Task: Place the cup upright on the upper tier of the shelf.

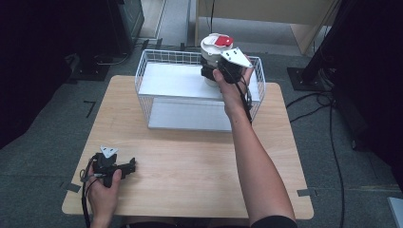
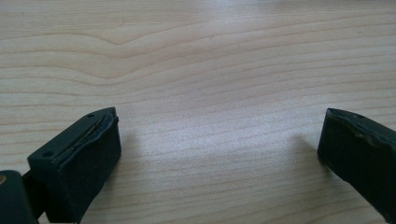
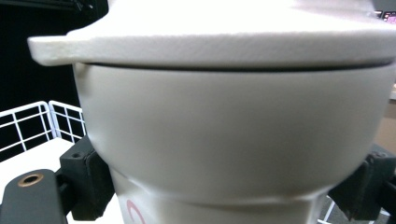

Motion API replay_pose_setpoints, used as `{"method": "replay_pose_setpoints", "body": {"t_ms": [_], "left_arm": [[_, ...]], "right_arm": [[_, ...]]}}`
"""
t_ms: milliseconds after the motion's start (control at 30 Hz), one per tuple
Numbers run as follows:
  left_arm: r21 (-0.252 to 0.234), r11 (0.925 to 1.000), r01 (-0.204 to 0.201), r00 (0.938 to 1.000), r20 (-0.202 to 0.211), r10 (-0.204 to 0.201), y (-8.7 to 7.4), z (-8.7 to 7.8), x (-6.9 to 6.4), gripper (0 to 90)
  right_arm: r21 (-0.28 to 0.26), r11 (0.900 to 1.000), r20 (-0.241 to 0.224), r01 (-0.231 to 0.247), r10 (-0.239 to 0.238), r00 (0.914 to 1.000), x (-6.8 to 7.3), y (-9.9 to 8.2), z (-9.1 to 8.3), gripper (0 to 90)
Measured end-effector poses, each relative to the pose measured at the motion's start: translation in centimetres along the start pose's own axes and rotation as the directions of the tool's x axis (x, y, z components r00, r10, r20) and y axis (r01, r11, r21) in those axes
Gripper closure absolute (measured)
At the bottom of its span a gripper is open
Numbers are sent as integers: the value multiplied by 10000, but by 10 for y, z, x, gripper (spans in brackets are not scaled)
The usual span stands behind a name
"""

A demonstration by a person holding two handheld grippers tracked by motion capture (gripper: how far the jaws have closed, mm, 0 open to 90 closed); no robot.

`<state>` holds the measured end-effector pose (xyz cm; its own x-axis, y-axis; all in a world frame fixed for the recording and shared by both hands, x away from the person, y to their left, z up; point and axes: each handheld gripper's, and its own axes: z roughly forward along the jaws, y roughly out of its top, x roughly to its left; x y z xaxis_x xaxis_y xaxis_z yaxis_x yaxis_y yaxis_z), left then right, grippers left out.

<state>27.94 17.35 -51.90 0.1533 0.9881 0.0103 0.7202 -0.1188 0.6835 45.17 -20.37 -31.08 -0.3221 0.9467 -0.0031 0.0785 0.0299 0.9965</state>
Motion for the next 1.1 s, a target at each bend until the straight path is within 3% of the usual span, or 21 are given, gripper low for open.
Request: {"method": "replay_pose_setpoints", "body": {"t_ms": [200, 333, 467, 767, 1100], "left_arm": [[-2, 10000, 2, 10000, -3, -2, 0, 0, 0, 0], [-2, 10000, 4, 10000, -3, -4, 0, 0, 0, 0], [-1, 10000, -15, 10000, -8, 15, 0, 0, 0, 0], [5, 10000, -15, 10000, -7, 15, 0, 0, 0, 0], [11, 10000, -42, 10000, -15, 42, 0, 0, 0, 0]], "right_arm": [[72, 9989, -69, -455, 455, 9989, -6, -1, -6, 110], [126, 9995, -98, -297, 299, 9995, -5, 0, -10, 99], [290, 9983, -265, -515, 522, 9983, -6, 0, -15, 58], [319, 9986, -471, -432, 447, 9979, -7, -7, -29, 58], [246, 9997, -537, -86, 100, 9985, -9, -21, -59, 58]]}}
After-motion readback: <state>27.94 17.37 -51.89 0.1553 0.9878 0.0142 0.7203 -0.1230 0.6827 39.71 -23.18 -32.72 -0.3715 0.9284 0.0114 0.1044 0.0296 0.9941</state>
